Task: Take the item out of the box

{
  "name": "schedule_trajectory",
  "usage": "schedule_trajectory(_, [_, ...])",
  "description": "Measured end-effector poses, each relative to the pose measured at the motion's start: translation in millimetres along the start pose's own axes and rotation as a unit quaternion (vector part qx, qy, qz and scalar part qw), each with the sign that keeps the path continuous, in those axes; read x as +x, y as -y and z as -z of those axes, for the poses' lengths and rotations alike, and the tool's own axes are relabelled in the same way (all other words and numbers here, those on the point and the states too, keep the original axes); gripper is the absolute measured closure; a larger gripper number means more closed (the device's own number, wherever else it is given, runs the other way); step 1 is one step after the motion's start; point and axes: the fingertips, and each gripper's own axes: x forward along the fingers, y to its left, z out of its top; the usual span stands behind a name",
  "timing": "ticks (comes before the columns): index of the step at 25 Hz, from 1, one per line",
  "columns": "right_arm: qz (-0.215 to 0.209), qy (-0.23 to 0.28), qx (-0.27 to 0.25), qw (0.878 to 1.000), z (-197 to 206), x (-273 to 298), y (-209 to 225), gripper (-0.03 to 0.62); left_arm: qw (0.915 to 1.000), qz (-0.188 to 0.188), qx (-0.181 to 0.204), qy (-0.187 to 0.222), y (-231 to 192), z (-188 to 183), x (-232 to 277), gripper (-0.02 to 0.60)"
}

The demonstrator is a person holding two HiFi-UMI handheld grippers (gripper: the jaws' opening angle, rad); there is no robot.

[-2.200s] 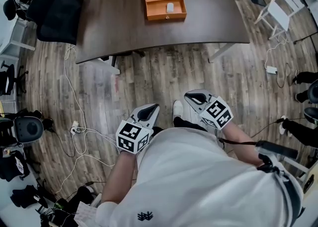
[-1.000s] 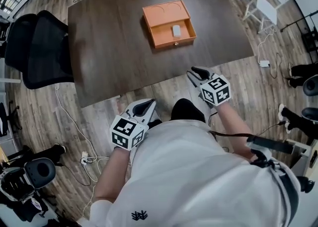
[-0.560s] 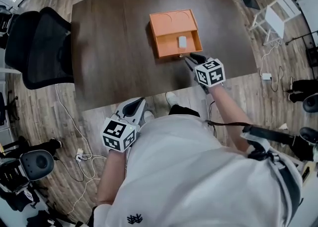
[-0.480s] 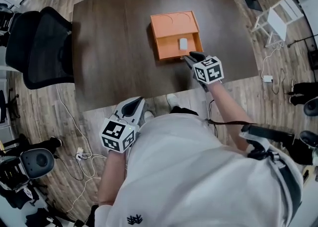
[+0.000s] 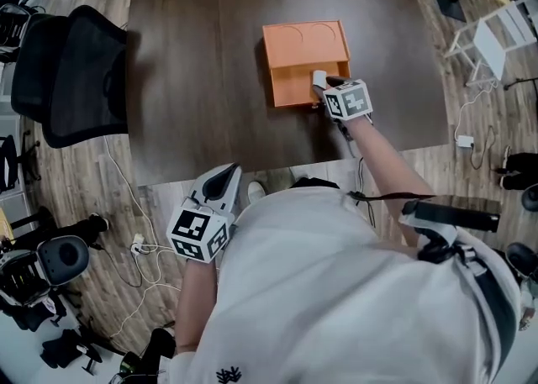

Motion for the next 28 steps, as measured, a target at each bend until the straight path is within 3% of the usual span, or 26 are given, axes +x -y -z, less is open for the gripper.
schedule_trajectory(10, [0.045, -0.063, -0.007, 0.997, 8.1, 43.3, 29.3, 0.395, 0.9993, -0.027, -0.024, -0.003, -19.6, -4.3, 14.4, 0.571])
schedule_trajectory(28, [0.053, -0.109, -0.098, 0.988, 6.9, 56.5, 15.5, 0.390, 0.9987, -0.034, -0.037, -0.007, -21.6, 1.2, 13.1, 0.571])
